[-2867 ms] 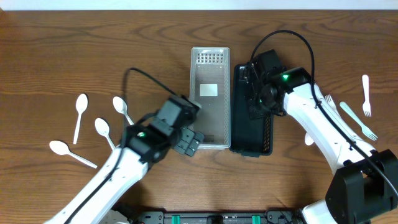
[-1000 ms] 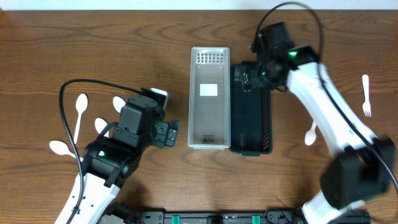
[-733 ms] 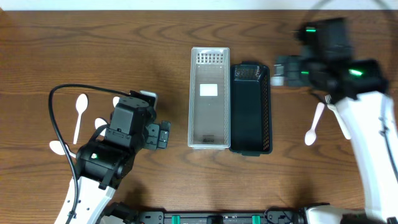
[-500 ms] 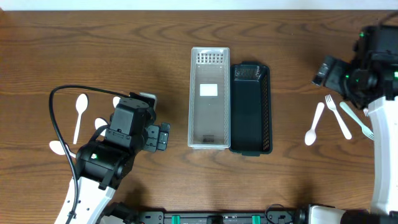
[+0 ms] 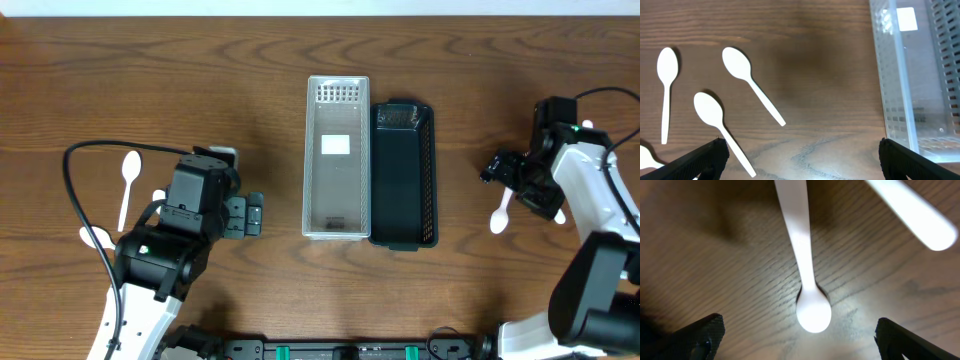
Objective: Pack container
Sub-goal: 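Move the right gripper to the white spoon and grasp it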
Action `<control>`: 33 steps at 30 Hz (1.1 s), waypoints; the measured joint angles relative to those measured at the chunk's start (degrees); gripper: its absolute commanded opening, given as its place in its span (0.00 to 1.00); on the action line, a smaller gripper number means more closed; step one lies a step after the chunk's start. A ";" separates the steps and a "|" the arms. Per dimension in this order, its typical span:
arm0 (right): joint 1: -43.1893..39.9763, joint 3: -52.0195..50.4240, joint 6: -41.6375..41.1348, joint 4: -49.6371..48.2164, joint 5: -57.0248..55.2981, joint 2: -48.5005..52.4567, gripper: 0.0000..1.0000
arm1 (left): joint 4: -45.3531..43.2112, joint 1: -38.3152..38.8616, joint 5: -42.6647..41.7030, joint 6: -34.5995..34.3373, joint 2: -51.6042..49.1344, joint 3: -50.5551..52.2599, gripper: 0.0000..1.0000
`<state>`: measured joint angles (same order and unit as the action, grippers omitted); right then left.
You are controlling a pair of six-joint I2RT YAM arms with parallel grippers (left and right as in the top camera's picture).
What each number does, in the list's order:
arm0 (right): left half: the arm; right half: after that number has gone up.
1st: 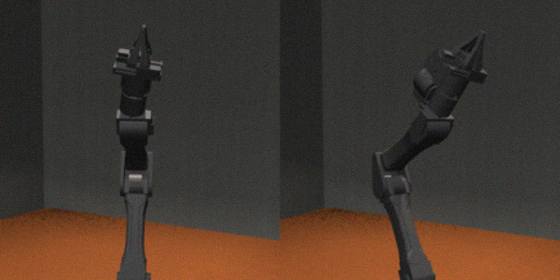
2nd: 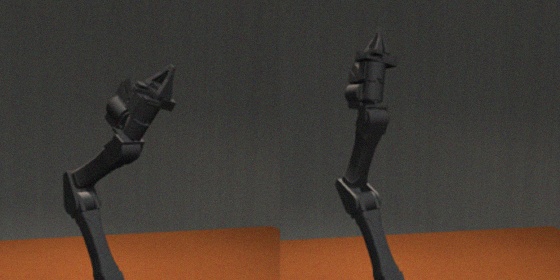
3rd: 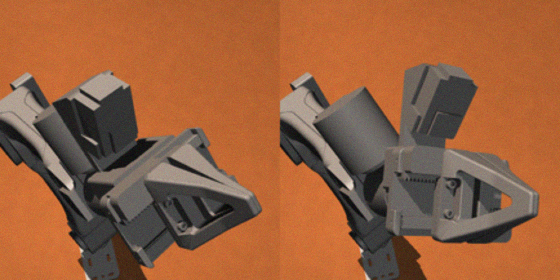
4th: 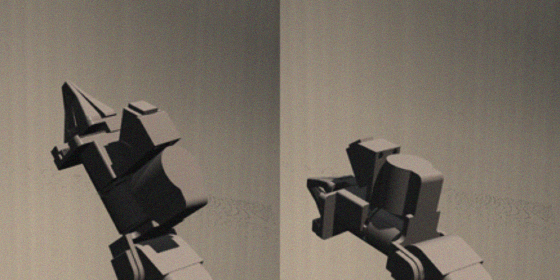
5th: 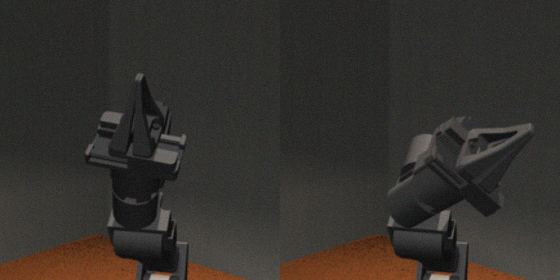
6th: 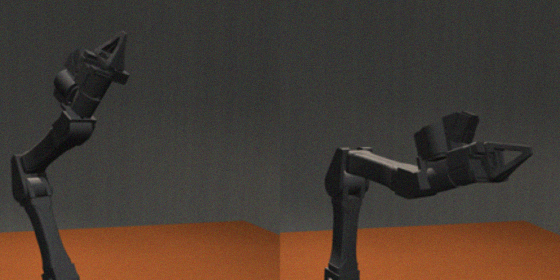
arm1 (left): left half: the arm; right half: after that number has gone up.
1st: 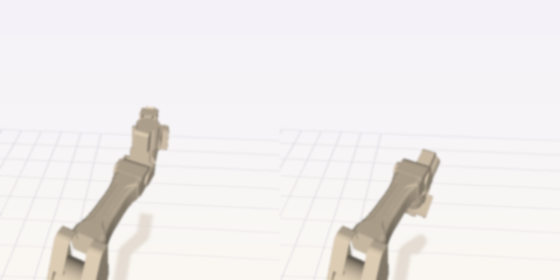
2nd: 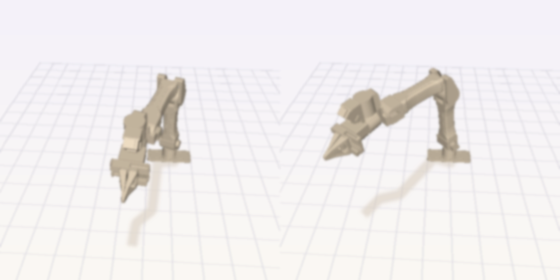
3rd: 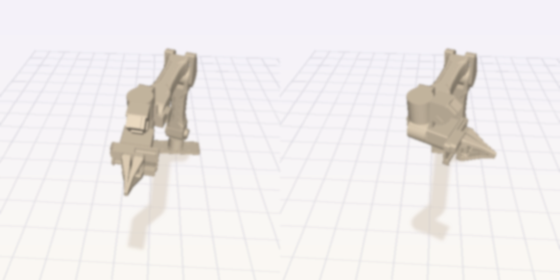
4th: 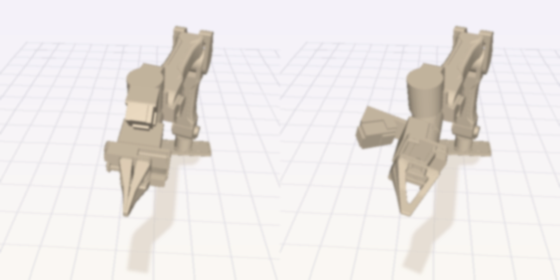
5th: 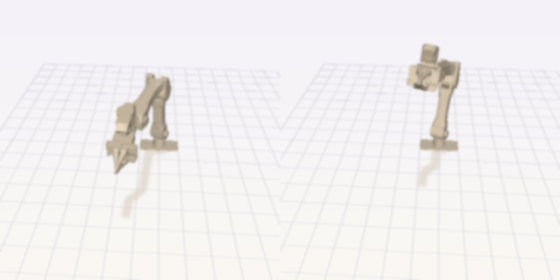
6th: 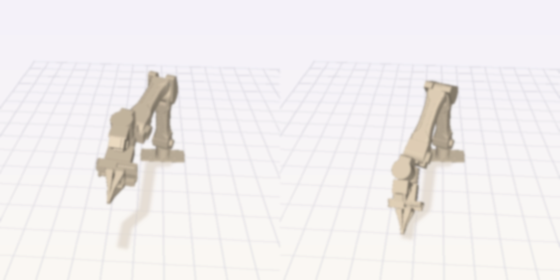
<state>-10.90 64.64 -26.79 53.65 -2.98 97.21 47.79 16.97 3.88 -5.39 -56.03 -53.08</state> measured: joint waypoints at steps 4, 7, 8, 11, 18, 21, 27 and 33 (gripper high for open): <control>0.00 -0.66 0.02 -0.87 0.00 1.90 0.99 | -0.02 -0.59 0.00 -0.42 0.00 0.00 0.98; 0.00 -0.66 0.02 -1.40 -0.02 3.26 0.99 | 0.00 -0.59 0.00 -0.44 0.00 0.00 0.98; 0.00 -0.66 0.02 -1.51 -0.02 3.89 0.99 | 0.00 -0.59 0.00 -0.44 0.00 0.00 0.98; 0.00 -0.70 0.00 -1.68 -0.02 5.53 0.99 | 0.00 -0.59 0.00 -0.44 0.00 0.00 0.98; 0.00 -1.62 0.00 -2.62 -0.02 8.96 0.99 | -0.02 -0.61 0.00 -0.46 0.00 0.00 0.98; 0.00 -2.08 0.02 -3.37 0.63 9.01 0.99 | -0.02 -0.66 0.00 -0.46 0.00 0.00 0.98; -0.02 -4.04 0.02 -5.88 1.11 7.78 0.99 | 0.00 -0.66 0.00 -0.46 0.00 0.00 0.98; -0.02 -5.35 0.02 -7.06 1.36 6.91 0.96 | 0.00 -0.66 0.00 -0.46 0.00 0.00 0.98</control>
<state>-10.92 59.29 -26.76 46.59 -1.63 104.12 47.79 16.32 3.88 -5.85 -56.03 -53.08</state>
